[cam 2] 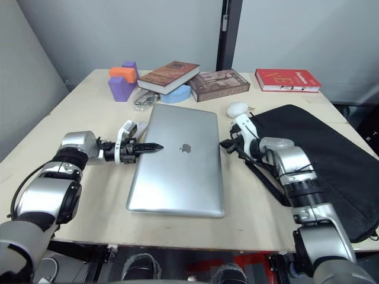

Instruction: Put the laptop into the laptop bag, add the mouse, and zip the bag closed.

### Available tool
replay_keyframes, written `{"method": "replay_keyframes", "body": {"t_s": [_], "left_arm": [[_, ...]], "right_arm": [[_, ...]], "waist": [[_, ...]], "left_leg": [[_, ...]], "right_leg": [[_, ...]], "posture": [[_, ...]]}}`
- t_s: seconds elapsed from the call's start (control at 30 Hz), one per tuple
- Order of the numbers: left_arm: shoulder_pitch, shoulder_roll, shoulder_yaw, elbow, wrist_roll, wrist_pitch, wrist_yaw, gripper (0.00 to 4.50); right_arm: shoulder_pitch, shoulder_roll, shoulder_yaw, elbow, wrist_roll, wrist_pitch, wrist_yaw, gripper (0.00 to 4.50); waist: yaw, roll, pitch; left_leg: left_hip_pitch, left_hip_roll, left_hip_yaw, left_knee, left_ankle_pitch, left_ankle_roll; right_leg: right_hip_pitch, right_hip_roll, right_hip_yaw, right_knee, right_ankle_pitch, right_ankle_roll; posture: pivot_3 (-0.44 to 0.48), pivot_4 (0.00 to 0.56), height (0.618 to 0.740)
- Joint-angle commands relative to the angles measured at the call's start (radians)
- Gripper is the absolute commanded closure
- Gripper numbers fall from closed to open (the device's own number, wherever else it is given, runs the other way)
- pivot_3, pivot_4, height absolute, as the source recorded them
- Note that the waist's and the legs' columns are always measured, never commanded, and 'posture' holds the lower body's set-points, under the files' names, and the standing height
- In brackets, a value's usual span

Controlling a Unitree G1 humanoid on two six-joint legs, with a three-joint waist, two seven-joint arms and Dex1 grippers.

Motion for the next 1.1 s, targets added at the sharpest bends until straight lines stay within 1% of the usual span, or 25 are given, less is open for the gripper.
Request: {"method": "replay_keyframes", "body": {"t_s": [0.03,0.13,0.17,0.27,0.3,0.33,0.37,0.4,0.43,0.5,0.53,0.6,0.7,0.73,0.87,1.1], "left_arm": [[-0.023,0.055,0.025,-0.121,-0.067,0.044,-0.046,4.21],[-0.005,0.086,0.024,-0.184,-0.090,0.091,-0.049,4.21],[0.001,0.098,0.035,-0.208,-0.105,0.115,-0.046,4.21],[0.004,0.139,0.097,-0.297,-0.181,0.240,-0.019,4.21],[0.006,0.145,0.115,-0.321,-0.200,0.273,-0.008,4.21],[0.029,0.163,0.110,-0.368,-0.222,0.301,-0.008,4.21],[0.058,0.179,0.106,-0.420,-0.247,0.332,0.000,4.21],[0.081,0.191,0.104,-0.457,-0.268,0.351,0.010,4.21],[0.103,0.204,0.104,-0.476,-0.289,0.363,0.021,4.21],[0.120,0.219,0.110,-0.469,-0.328,0.367,0.047,4.21],[0.124,0.223,0.112,-0.464,-0.344,0.367,0.060,4.21],[0.126,0.223,0.117,-0.456,-0.371,0.367,0.085,4.21],[0.125,0.200,0.125,-0.449,-0.400,0.367,0.123,4.21],[0.125,0.192,0.127,-0.448,-0.406,0.367,0.134,4.21],[0.128,0.153,0.141,-0.449,-0.436,0.367,0.185,4.21],[0.143,0.122,0.149,-0.453,-0.499,0.367,0.248,4.21]], "right_arm": [[0.028,-0.066,-0.090,-0.158,0.071,0.005,0.032,4.50],[0.075,-0.140,-0.162,-0.258,0.129,0.021,0.060,4.50],[0.097,-0.179,-0.197,-0.288,0.155,0.040,0.076,4.25],[0.181,-0.315,-0.330,-0.382,0.241,0.101,0.141,3.32],[0.198,-0.343,-0.359,-0.399,0.264,0.115,0.148,3.01],[0.238,-0.397,-0.424,-0.422,0.286,0.134,0.178,2.61],[0.290,-0.449,-0.507,-0.444,0.305,0.157,0.219,2.31],[0.331,-0.485,-0.565,-0.460,0.322,0.171,0.244,1.95],[0.388,-0.518,-0.647,-0.487,0.337,0.184,0.284,1.63],[0.491,-0.546,-0.775,-0.512,0.338,0.179,0.338,0.98],[0.541,-0.550,-0.824,-0.522,0.330,0.173,0.357,0.98],[0.615,-0.550,-0.878,-0.538,0.322,0.158,0.378,0.98],[0.684,-0.544,-0.902,-0.550,0.307,0.136,0.369,0.98],[0.693,-0.541,-0.894,-0.550,0.302,0.129,0.355,0.98],[0.721,-0.524,-0.794,-0.526,0.239,0.093,0.258,0.98],[0.687,-0.455,-0.643,-0.453,0.188,0.049,0.113,0.98]], "waist": [[0.004,0.000,0.000],[0.011,0.000,0.001],[0.012,0.000,0.001],[0.024,0.001,0.003],[0.029,0.001,0.004],[0.031,0.001,0.005],[0.035,0.001,0.005],[0.039,0.002,0.005],[0.039,0.001,0.005],[0.041,0.001,0.005],[0.041,0.001,0.005],[0.039,0.001,0.005],[0.036,0.002,0.006],[0.035,0.002,0.006],[0.035,0.002,0.006],[0.031,0.002,0.006]], "left_leg": [[0.000,0.000,0.000,0.000,0.000,0.000],[-0.001,0.000,-0.001,0.000,0.000,0.000],[-0.001,0.000,-0.001,0.000,0.000,0.000],[-0.002,0.000,0.000,0.000,-0.002,-0.002],[-0.002,0.000,-0.001,0.000,-0.002,-0.002],[-0.002,0.000,-0.001,0.000,-0.002,-0.002],[-0.002,0.000,-0.001,0.000,-0.002,-0.002],[-0.003,0.000,-0.001,0.000,-0.002,-0.002],[-0.003,0.000,-0.001,0.000,-0.002,-0.002],[-0.003,0.000,0.000,0.000,-0.004,0.001],[-0.003,0.000,-0.001,0.001,-0.004,0.002],[-0.003,0.000,-0.001,0.004,-0.005,0.004],[-0.003,0.000,-0.001,0.010,-0.006,0.006],[-0.003,-0.001,0.000,0.012,-0.006,0.007],[-0.002,-0.002,0.001,0.015,-0.005,0.009],[-0.005,-0.002,0.001,0.015,-0.005,0.009]], "right_leg": [[0.000,0.000,0.000,0.000,0.000,0.000],[-0.001,0.000,-0.001,-0.001,0.000,0.000],[-0.001,0.000,0.000,-0.002,0.000,0.000],[-0.001,-0.001,-0.001,-0.002,0.000,0.000],[-0.001,-0.001,-0.001,-0.003,0.000,0.000],[-0.001,-0.001,-0.001,-0.003,0.000,0.000],[-0.001,-0.001,-0.001,-0.002,0.000,0.000],[-0.002,-0.001,-0.001,-0.002,0.000,0.000],[-0.002,-0.001,-0.001,-0.003,-0.001,-0.001],[-0.001,-0.001,-0.001,-0.003,-0.001,-0.002],[-0.001,-0.001,-0.001,-0.002,-0.001,-0.002],[-0.001,-0.001,-0.001,0.001,-0.001,-0.002],[-0.002,-0.003,0.000,0.005,-0.001,-0.002],[-0.002,-0.003,0.001,0.007,-0.001,-0.002],[-0.001,-0.006,0.001,0.011,-0.001,-0.003],[-0.004,-0.006,0.001,0.011,-0.001,-0.002]], "posture": [[0.000,0.150,0.730],[0.000,0.150,0.730],[0.000,0.150,0.730],[0.000,0.150,0.730],[0.000,0.150,0.730],[0.000,0.150,0.730],[0.000,0.150,0.730],[0.000,0.150,0.730],[0.000,0.150,0.730],[0.000,0.150,0.730],[0.000,0.150,0.730],[0.000,0.150,0.730],[0.000,0.150,0.730],[0.000,0.150,0.730],[0.000,0.150,0.730],[0.000,0.150,0.730]]}}
